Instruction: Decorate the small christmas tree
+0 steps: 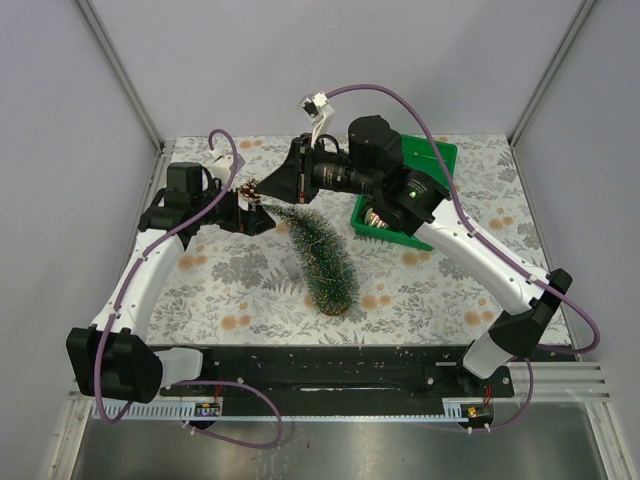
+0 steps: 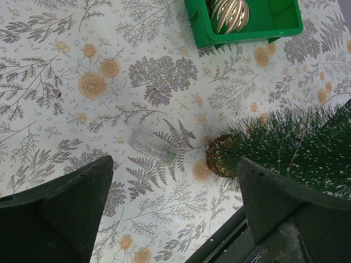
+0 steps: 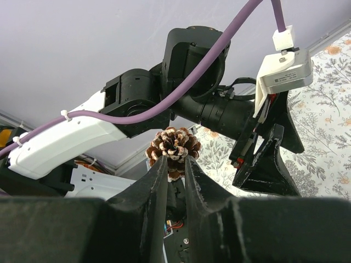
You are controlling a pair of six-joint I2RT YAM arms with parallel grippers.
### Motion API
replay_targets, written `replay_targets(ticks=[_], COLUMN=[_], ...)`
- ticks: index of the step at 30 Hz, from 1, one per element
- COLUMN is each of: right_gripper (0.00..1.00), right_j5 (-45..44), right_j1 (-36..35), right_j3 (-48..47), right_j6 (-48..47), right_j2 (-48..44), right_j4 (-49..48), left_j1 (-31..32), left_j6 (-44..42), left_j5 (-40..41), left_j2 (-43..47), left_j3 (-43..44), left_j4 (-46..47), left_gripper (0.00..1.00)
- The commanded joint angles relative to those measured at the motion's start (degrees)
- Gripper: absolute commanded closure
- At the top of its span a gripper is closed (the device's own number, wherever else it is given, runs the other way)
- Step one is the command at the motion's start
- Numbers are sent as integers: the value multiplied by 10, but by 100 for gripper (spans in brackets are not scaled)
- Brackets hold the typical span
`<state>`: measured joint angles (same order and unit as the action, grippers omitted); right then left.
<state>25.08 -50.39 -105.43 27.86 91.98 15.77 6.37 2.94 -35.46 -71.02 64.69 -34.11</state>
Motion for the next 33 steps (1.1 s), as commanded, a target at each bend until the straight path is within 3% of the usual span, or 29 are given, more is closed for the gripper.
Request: replay_targets(ticks=[1, 33], right_gripper=[96, 99], right_j5=[-7, -24], right_j1=[-8, -16], right_j3=[-24, -13], right_j6=[-10, -12], right_j2=[1, 7], right_j4=[-24, 2], left_j1=[-5, -29], left_j6=[3, 16], left_j5=[1, -7], left_j2=[11, 6], left_j3=[-1, -1], left_j4=[26, 29], left_gripper=[1, 1])
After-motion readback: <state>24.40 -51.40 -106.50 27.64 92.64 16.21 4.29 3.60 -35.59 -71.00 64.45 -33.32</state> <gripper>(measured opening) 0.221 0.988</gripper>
